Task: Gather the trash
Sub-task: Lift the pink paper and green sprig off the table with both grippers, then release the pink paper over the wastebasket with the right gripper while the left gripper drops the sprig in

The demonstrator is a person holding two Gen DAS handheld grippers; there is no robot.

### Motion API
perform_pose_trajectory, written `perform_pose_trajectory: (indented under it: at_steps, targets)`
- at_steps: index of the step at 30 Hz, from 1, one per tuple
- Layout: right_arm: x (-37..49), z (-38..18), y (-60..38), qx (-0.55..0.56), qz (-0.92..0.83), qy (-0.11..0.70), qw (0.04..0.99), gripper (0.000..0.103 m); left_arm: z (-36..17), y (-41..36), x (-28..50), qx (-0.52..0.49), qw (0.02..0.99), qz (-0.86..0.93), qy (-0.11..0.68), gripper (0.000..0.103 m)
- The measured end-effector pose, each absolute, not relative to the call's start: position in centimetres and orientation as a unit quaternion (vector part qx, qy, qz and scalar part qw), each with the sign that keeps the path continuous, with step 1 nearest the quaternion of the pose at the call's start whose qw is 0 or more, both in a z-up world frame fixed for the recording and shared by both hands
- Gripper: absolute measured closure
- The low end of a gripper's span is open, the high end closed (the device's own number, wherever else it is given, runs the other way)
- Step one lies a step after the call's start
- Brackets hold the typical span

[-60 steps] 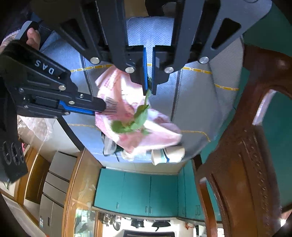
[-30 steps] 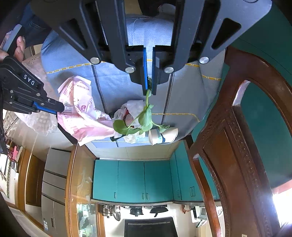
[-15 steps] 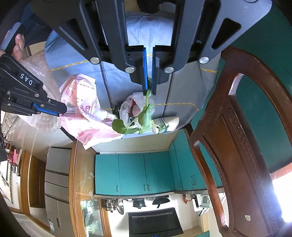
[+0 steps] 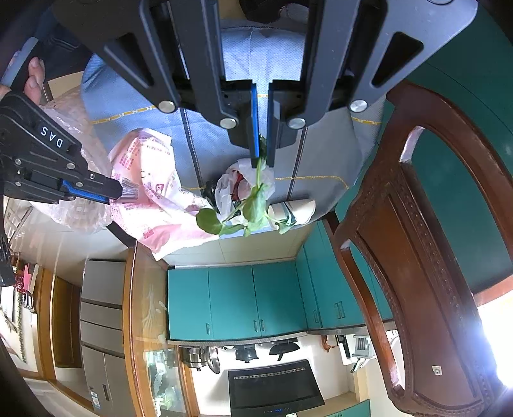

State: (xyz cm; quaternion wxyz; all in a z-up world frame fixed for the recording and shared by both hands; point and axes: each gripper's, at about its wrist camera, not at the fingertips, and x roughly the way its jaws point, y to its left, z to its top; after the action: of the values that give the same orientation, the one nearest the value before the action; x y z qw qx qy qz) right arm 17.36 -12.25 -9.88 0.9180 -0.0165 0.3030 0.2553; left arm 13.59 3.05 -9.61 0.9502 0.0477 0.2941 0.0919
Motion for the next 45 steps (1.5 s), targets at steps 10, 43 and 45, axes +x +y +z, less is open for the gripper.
perform_pose_trajectory:
  at_steps: [10,43,45]
  targets:
    - [17.5,-9.5,-13.5,0.001,0.243,0.295,0.924,0.095,-9.3,2.3,13.7,0.051,0.953,0.081,0.286,0.098]
    - [17.8,-8.8,-18.1,0.035,0.181,0.284,0.941,0.095,-10.1,1.2,14.2,0.050,0.953,0.057,0.294,0.098]
    - [17.8,-8.9,-20.3,0.052,0.156,0.285,0.944,0.095,-10.0,0.8,14.4,0.048,0.954,0.047,0.293,0.098]
